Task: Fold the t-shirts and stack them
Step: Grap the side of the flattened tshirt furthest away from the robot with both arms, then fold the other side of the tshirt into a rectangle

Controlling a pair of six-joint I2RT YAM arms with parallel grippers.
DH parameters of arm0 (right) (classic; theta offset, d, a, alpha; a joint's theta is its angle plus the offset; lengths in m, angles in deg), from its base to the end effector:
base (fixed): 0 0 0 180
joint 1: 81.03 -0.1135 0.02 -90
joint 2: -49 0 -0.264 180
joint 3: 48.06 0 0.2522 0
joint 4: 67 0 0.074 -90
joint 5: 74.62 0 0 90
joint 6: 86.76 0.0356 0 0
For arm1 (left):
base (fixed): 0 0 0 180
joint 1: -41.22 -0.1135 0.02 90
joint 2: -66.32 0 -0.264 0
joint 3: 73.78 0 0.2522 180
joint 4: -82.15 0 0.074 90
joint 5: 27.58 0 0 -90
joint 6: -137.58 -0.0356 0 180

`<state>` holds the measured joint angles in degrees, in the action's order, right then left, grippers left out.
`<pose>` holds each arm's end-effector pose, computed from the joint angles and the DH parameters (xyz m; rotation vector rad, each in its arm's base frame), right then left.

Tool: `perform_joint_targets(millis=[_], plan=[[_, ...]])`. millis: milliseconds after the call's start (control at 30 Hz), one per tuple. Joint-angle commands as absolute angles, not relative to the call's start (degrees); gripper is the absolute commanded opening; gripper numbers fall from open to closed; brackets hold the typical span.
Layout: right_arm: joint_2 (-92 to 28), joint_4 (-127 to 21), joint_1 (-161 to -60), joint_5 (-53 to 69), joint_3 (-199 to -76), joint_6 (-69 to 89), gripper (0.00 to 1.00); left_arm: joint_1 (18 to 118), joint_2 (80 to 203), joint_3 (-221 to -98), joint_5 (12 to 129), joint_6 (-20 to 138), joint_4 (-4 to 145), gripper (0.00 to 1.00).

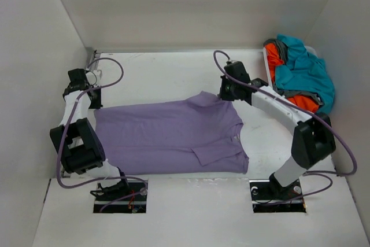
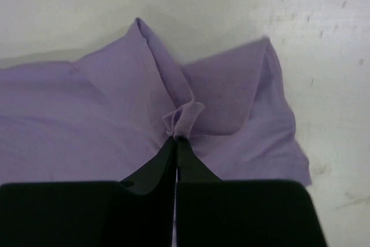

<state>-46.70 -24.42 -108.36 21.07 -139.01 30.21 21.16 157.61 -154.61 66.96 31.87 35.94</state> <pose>0.3318 0.1675 0.2749 0.0393 2.4164 0.3238 0.3148 0.1120 0.2402 -0.0668 2.5603 0.1388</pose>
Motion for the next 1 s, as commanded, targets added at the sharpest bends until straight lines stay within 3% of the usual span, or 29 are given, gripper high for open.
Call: perform_joint_targets(millis=[0,133,400,967], plan=[[-38.1,-28.8,-111.6,22.1,-128.3,34.9,0.0,19.4,150.2,-149.6,67.2,20.8,36.1,0.0],[-29.2,-28.5,-114.1,24.2,-118.3,39.2,0.0,19.3,145.7,-144.2,66.7,16.6,36.0,0.0],[-15.4,-24.9,-116.0,27.3,-109.8,44.0,0.0,20.2,141.9,-140.8,66.3,15.1,38.0,0.02],[-6.5,-22.0,-119.7,25.2,-99.0,50.9,0.0,21.4,136.8,-131.4,65.7,5.0,39.1,0.05]])
